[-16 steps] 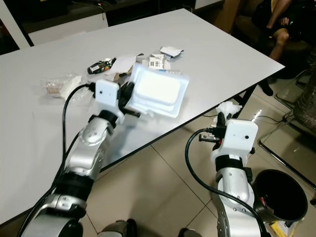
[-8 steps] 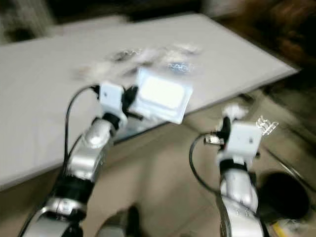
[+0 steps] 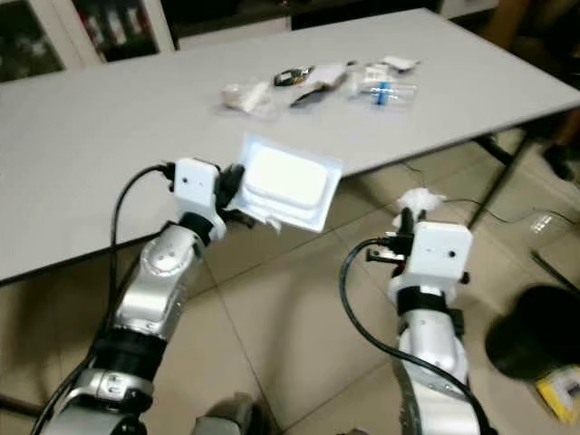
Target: Picking trash to rubbish bin
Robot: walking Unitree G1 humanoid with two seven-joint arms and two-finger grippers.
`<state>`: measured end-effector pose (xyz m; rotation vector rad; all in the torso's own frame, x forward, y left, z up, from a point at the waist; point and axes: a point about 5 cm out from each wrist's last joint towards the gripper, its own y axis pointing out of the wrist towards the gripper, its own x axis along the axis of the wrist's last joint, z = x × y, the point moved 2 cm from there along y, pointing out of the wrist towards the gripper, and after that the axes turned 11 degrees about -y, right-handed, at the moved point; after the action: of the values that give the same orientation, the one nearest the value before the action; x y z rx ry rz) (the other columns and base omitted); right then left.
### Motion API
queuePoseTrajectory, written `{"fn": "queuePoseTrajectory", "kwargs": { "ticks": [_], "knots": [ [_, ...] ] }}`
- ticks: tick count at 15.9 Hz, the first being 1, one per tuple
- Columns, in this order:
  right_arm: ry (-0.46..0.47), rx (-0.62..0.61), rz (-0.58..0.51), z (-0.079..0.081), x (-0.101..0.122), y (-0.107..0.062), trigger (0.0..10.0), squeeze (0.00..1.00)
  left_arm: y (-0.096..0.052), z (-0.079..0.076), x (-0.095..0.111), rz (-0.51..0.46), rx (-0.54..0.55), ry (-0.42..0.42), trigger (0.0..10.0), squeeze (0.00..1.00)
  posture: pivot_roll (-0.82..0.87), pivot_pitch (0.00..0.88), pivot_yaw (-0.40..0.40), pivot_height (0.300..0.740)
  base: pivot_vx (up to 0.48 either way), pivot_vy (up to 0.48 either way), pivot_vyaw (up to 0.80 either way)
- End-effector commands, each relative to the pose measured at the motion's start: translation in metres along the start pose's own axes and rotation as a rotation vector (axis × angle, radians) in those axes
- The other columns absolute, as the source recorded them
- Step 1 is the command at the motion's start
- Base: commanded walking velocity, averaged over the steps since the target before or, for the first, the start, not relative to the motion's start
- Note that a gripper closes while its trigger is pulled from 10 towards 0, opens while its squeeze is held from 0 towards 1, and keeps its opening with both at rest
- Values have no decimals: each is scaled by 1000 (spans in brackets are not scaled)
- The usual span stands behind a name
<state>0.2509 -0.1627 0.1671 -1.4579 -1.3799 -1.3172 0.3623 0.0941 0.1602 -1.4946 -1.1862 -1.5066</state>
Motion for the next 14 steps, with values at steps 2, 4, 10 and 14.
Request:
{"fn": "queuePoseTrajectory", "kwargs": {
  "ticks": [2, 4, 10, 14],
  "knots": [
    [3, -12, -3, -1, 2, -2, 10000, 0, 1, -3, 3, -3, -17, 12, 0, 0, 52, 102, 17, 740, 0, 0, 0],
    [1, -16, -2, -2, 1, -2, 10000, 0, 1, -3, 2, 1, -23, 14, 0, 0, 52, 102, 17, 740, 0, 0, 0],
    [-3, -26, 1, -3, 0, 0, 10000, 0, 1, -5, -3, 16, -33, 25, 1294, 0, 50, 100, 20, 740, -44, 0, 0],
    [-6, -45, 14, -5, -3, 1, 10000, 0, -5, -9, -13, 57, -78, 33, 745, 0, 54, 103, 27, 740, 0, 0, -159]
  ]
}}
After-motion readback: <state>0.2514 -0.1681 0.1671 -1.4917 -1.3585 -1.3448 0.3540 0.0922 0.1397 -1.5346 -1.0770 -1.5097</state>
